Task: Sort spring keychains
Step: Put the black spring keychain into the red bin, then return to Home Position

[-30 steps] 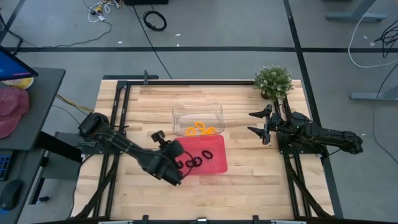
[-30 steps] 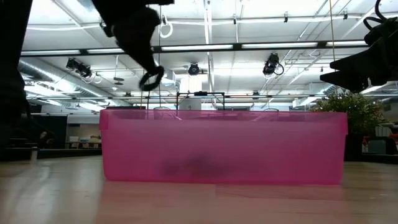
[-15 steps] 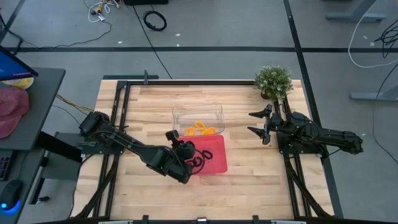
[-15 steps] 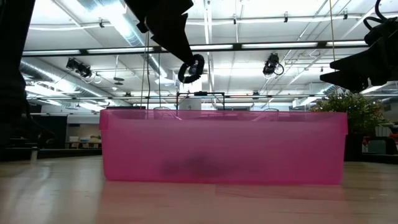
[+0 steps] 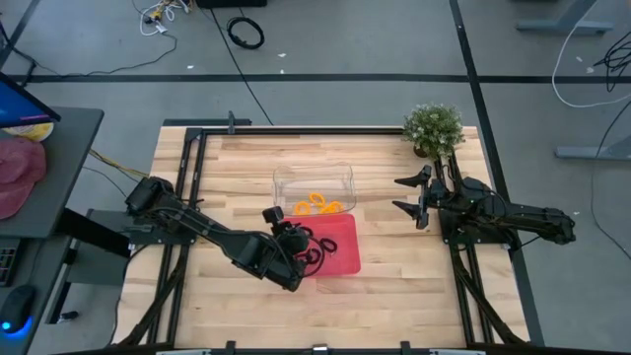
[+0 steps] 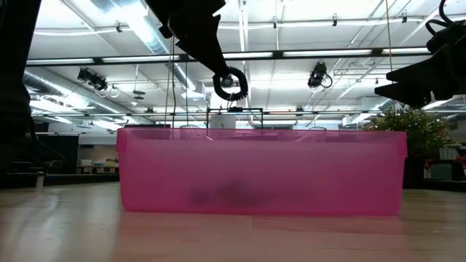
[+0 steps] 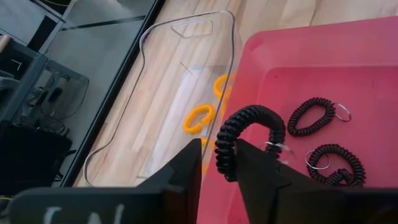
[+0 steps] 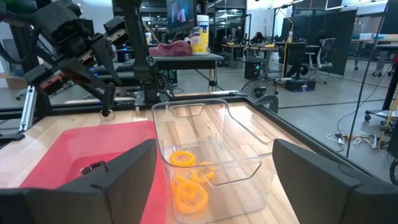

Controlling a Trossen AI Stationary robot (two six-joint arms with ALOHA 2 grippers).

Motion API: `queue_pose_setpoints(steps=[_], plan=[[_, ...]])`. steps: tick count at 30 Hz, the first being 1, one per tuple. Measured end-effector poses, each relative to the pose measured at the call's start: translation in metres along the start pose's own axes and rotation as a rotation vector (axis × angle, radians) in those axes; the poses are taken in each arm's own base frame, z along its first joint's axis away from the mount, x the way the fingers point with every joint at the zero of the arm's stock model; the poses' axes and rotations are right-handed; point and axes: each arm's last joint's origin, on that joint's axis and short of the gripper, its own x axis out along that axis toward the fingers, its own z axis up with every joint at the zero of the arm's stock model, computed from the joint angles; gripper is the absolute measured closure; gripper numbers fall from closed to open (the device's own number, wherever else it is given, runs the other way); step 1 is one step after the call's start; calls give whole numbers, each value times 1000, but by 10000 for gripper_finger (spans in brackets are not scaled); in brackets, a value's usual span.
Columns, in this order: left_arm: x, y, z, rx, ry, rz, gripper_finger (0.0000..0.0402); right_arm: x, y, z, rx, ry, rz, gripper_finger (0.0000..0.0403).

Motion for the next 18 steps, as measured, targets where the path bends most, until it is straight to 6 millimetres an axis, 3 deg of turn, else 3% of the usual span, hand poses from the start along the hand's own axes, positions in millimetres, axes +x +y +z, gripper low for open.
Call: queue_pose_setpoints(steps=[18], plan=[[0, -2, -1, -27, 40, -67, 298, 0, 0, 0, 0, 0, 0, 78]])
